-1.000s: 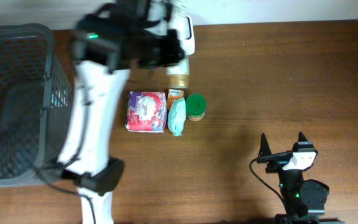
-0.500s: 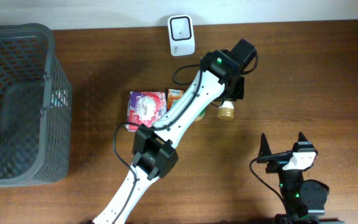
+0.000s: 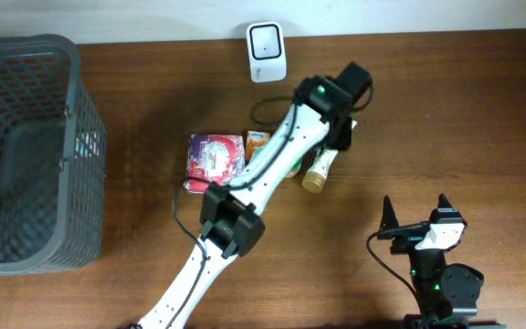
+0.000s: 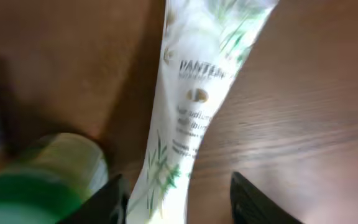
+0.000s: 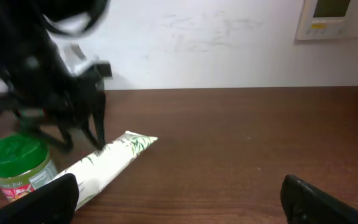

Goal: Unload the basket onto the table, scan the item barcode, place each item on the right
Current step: 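Carry the Pantene tube and lay it right of the green-lid jar, then reach into the basket and grasp the small green tissue pack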

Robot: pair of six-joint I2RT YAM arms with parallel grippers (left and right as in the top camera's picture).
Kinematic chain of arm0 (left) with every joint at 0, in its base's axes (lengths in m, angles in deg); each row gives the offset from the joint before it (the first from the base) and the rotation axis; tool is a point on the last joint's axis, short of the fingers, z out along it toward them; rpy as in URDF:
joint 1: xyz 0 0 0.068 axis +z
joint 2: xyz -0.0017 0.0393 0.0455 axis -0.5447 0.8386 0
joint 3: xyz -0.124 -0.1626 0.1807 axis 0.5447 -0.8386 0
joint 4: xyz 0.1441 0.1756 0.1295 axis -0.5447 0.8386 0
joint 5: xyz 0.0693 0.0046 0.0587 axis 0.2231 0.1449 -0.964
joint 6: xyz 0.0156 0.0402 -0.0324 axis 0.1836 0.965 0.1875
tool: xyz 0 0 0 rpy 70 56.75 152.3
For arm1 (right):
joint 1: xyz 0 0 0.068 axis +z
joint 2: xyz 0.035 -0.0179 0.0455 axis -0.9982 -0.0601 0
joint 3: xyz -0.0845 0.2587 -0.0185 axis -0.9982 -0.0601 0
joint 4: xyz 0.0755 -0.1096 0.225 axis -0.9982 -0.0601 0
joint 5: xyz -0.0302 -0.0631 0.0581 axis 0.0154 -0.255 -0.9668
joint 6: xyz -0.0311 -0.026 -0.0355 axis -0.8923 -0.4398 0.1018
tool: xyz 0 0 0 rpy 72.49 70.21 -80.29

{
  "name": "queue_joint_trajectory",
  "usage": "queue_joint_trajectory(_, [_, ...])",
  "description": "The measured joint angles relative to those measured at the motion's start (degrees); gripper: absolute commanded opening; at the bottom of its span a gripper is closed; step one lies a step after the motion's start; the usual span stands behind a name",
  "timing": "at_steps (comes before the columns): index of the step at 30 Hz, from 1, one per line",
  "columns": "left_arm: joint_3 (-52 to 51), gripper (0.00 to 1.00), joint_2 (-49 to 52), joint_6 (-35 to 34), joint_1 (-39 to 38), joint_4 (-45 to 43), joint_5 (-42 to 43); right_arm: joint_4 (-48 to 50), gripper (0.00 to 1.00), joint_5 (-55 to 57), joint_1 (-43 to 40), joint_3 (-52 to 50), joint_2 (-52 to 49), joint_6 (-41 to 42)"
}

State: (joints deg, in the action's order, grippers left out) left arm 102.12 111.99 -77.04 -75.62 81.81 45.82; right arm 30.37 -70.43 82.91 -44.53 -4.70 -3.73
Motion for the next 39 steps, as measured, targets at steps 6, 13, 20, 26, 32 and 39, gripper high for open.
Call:
queue_joint_trajectory(6, [15.6,0.99,-7.9,2.3,3.6,5.2,-0.7,0.0,0.99,0.0,0.0,0.0,0.0,0.0])
queue_joint_trajectory(13, [16.7,0.99,-24.5,6.0,7.6,11.8,-7.3,0.0,0.99,0.0,0.0,0.0,0.0,0.0])
queue_joint_trajectory(20, [16.7,0.99,-34.5,7.8,23.8,13.1,-8.7,0.0,0.99,0.0,0.0,0.0,0.0,0.0])
queue_joint_trajectory(26, [16.7,0.99,-40.9,13.3,40.7,13.1,-9.5,0.0,0.99,0.0,0.0,0.0,0.0,0.0])
queue_joint_trajectory(32, [12.5,0.99,-41.3,14.0,54.2,13.1,-8.8,0.0,0.99,0.0,0.0,0.0,0.0,0.0])
queue_joint_trajectory(39, [-4.6,0.99,-41.3,14.0,64.3,13.1,-5.1,0.0,0.99,0.0,0.0,0.0,0.0,0.0])
